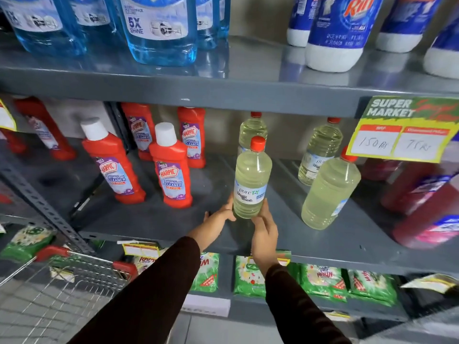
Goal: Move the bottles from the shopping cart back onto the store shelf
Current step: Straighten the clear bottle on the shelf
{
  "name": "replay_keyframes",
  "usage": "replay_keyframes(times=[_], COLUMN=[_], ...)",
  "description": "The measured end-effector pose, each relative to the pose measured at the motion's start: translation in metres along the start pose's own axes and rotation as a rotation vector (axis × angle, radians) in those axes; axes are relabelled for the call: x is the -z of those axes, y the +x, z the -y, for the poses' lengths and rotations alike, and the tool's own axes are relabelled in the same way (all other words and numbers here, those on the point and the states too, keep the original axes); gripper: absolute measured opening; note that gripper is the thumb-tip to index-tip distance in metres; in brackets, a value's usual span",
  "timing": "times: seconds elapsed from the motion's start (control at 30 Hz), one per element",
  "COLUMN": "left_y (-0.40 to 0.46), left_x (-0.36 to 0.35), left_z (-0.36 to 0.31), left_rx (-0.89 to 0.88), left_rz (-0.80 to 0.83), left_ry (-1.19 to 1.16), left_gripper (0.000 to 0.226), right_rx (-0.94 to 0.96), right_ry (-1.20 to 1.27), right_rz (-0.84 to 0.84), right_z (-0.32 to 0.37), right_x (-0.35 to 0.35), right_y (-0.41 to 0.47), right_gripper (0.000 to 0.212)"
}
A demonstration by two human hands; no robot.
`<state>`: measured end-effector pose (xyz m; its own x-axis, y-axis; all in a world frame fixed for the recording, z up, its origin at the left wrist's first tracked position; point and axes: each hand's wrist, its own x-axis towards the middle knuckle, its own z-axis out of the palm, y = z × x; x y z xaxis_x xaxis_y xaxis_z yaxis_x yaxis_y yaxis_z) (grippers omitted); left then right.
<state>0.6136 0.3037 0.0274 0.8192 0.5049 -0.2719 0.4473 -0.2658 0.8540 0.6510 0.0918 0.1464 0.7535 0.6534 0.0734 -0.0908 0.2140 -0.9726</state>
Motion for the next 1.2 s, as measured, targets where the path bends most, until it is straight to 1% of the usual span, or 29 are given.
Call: replay_keyframes(times=[0.07,0.1,0.13,0.2,0.27,0.33,0.37,0.4,0.47,0.5,0.53,0.6,0.67,0.7,0.77,0.8,0.83,0.87,0.9,0.97,1.03,1.07,1.1,1.13,1.2], left_y=[-0.057,-0.094,-0.12,-0.161,-0.189,-0.204,-0.205,-0.204,-0.191,-0.179,-0.167,-0.138,-0.109,-0.099,-0.087,-0.083,-0.079,-0.074,-0.066,-0.048,-0.046,-0.05,-0.055,-0.062,-0.071], left_x=[-0.004,-0.01,-0.019,-0.032,-0.047,-0.068,-0.082,-0.096,-0.12,-0.131,-0.139,-0.154,-0.167,-0.171,-0.176,-0.175,-0.173,-0.169,-0.166,-0.154,-0.149,-0.152,-0.159,-0.167,-0.182], left_z=[-0.058,-0.092,-0.11,-0.119,-0.12,-0.127,-0.133,-0.142,-0.161,-0.172,-0.184,-0.203,-0.215,-0.218,-0.214,-0.215,-0.222,-0.228,-0.234,-0.237,-0.237,-0.233,-0.23,-0.227,-0.23], left_rx=[-0.013,0.005,0.03,-0.024,-0.108,-0.153,-0.187,-0.236,-0.286,-0.293,-0.266,-0.191,-0.122,-0.104,-0.152,-0.138,-0.112,-0.1,-0.06,-0.023,0.038,0.067,0.054,0.055,0.048], left_rz=[-0.086,-0.136,-0.225,-0.413,-0.596,-0.675,-0.681,-0.646,-0.495,-0.394,-0.325,-0.247,-0.211,-0.219,-0.241,-0.251,-0.246,-0.204,-0.157,-0.091,-0.102,-0.134,-0.195,-0.249,-0.236], left_ry=[-0.045,-0.125,-0.246,-0.497,-0.6,-0.623,-0.608,-0.577,-0.525,-0.533,-0.552,-0.624,-0.68,-0.702,-0.698,-0.712,-0.762,-0.762,-0.753,-0.661,-0.636,-0.639,-0.641,-0.689,-0.798], left_gripper=[0.104,0.095,0.085,0.061,0.039,0.035,0.037,0.04,0.042,0.045,0.051,0.065,0.057,0.053,0.039,0.032,0.035,0.043,0.052,0.065,0.079,0.091,0.1,0.098,0.082], right_rx=[-0.009,-0.027,-0.047,-0.062,-0.034,0.016,0.048,0.07,0.044,-0.006,-0.059,-0.113,-0.104,-0.103,-0.14,-0.167,-0.178,-0.163,-0.143,-0.114,-0.09,-0.095,-0.105,-0.113,-0.122], right_ry=[0.015,0.029,0.042,0.05,0.042,0.087,0.116,0.151,0.248,0.309,0.353,0.398,0.383,0.342,0.243,0.218,0.215,0.213,0.205,0.228,0.209,0.215,0.225,0.21,0.14], right_rz=[-0.024,-0.047,-0.065,-0.064,-0.08,-0.209,-0.295,-0.375,-0.503,-0.529,-0.522,-0.444,-0.321,-0.218,-0.012,0.017,-0.009,-0.082,-0.181,-0.367,-0.451,-0.457,-0.417,-0.348,-0.203], right_z=[0.003,0.006,0.009,0.017,0.026,0.038,0.043,0.047,0.054,0.055,0.056,0.052,0.043,0.039,0.034,0.035,0.032,0.031,0.031,0.032,0.033,0.032,0.033,0.033,0.033], right_x=[-0.001,0.001,0.005,0.022,0.049,0.085,0.105,0.125,0.155,0.168,0.176,0.187,0.187,0.181,0.168,0.165,0.165,0.169,0.173,0.177,0.177,0.177,0.177,0.177,0.181], right_y=[-0.001,0.0,0.0,-0.003,-0.01,-0.011,-0.006,0.002,0.03,0.046,0.059,0.075,0.083,0.084,0.086,0.084,0.084,0.081,0.078,0.072,0.069,0.069,0.068,0.068,0.071], right_gripper=[0.052,0.049,0.047,0.042,0.037,0.047,0.052,0.053,0.045,0.039,0.035,0.032,0.035,0.042,0.072,0.082,0.084,0.079,0.071,0.065,0.058,0.054,0.05,0.049,0.057])
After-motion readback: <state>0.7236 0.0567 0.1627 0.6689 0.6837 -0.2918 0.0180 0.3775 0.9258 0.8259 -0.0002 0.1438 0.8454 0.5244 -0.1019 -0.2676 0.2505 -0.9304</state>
